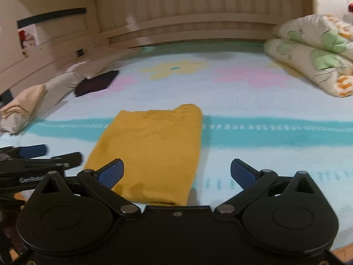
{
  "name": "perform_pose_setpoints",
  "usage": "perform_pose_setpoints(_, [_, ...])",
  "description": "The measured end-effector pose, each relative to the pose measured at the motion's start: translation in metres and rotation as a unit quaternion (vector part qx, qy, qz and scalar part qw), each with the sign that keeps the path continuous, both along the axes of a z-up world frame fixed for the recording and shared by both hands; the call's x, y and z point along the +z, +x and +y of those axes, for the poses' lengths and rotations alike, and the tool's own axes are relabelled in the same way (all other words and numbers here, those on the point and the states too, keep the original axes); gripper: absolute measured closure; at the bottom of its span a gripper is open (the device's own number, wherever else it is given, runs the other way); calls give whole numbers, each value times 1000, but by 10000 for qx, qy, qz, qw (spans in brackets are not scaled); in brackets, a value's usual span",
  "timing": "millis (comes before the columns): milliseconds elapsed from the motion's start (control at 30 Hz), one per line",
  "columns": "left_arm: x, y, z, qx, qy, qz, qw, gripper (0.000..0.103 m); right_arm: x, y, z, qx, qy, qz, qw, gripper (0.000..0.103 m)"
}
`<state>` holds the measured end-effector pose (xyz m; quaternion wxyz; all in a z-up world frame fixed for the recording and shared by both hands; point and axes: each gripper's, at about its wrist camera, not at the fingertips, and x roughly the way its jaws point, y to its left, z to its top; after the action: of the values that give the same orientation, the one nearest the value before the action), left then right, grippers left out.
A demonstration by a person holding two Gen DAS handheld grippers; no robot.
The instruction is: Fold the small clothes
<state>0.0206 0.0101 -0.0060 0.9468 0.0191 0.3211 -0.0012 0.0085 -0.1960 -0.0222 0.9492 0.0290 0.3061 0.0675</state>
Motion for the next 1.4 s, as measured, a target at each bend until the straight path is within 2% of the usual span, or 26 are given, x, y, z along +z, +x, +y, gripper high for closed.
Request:
perform_pose_setpoints(100, [-3,0,0,-57,-82,176,9998,17,0,-1,4,-261,-265,82,9993,1])
perform_pose_setpoints(167, [-6,0,-2,-41,-63,292,9995,17,-1,0,5,-225,-336,101,9991,1])
perform_pose_setpoints(300, [-10,-1,-5,-93,109,430,9990,17,-3,0,4,-114,-213,200,9995,1])
perform_pose_setpoints(433, [-9,-5,-4,-7,124,445,9989,17,-5,0,5,-55,-156,325,9993,1])
perform_pose_setpoints(600, [-12,-3,-2,-14,-49,638,9979,17,-7,1,6,-32,-98,412,9991,1])
perform_pose_setpoints(1400, [-21,5,-6,49,-1,954,9954,17,-18,10,9,-172,15,771,9969,1])
